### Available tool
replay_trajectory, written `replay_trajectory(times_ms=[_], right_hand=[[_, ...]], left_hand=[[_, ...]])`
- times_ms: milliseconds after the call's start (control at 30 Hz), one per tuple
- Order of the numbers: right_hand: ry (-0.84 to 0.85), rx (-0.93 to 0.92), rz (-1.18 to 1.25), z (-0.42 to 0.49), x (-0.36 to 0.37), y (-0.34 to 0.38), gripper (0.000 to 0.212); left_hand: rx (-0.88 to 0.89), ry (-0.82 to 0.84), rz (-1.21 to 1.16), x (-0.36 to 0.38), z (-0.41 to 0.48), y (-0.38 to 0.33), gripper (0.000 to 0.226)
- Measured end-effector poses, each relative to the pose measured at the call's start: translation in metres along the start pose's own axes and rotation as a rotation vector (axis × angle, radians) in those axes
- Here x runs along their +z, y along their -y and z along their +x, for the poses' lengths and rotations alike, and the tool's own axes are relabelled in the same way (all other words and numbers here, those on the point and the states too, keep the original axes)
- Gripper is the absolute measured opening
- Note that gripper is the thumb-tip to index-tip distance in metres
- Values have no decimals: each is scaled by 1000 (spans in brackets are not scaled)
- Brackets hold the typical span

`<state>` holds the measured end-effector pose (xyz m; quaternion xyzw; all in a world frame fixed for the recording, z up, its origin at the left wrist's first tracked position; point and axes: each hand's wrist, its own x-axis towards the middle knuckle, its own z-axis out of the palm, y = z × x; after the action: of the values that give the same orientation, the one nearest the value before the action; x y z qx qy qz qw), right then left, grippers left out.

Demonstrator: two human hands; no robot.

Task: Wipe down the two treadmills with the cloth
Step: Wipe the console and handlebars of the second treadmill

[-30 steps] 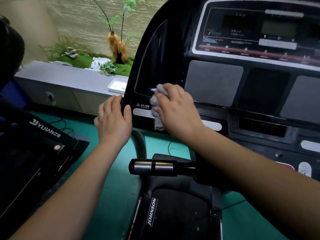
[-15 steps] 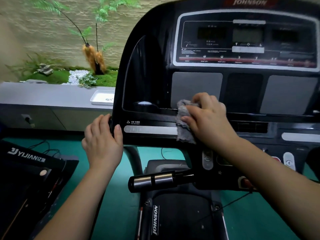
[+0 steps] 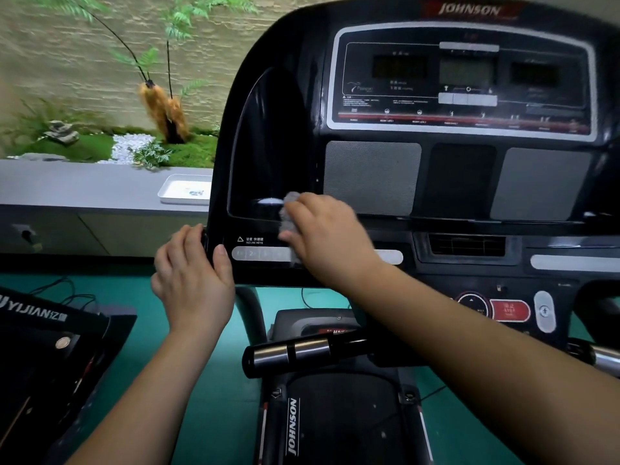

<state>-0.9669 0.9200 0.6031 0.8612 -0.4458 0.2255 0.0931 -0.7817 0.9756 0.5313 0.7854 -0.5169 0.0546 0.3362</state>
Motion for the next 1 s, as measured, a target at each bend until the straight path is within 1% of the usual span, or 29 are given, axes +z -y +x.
replay_trajectory(times_ms=[100, 233, 333, 467, 567, 633, 733, 867, 933, 1000], right_hand=[[-39, -24, -29, 9, 9, 13, 38], [-96, -9, 37, -22, -1, -8, 41], [-141, 53, 49, -53, -13, -39, 47], [-267, 165, -2, -87, -26, -83, 44], [-315, 226, -14, -92, -28, -84, 41], [-280, 198, 5, -79, -25, -67, 41], [-144, 80, 49, -44, -14, -34, 45], [-10, -77, 101, -1, 5, 12, 43], [38, -139, 143, 9, 10, 23, 44], [47, -141, 215, 13, 8, 24, 42]], left_hand=[[2, -5, 16, -2, 0, 0, 51], [6, 6, 25, -3, -1, 1, 52], [9, 8, 24, -4, -1, 1, 52], [-1, 12, 1, -4, 0, 0, 56], [-18, 9, -26, -2, -1, -3, 54], [-35, 8, -33, -1, -1, -5, 54], [-36, 2, -30, 0, -2, -6, 54], [-31, 14, -4, 0, -2, -3, 54], [-32, 35, 3, -1, -1, -2, 54], [-28, 73, 6, -5, 0, -2, 51]])
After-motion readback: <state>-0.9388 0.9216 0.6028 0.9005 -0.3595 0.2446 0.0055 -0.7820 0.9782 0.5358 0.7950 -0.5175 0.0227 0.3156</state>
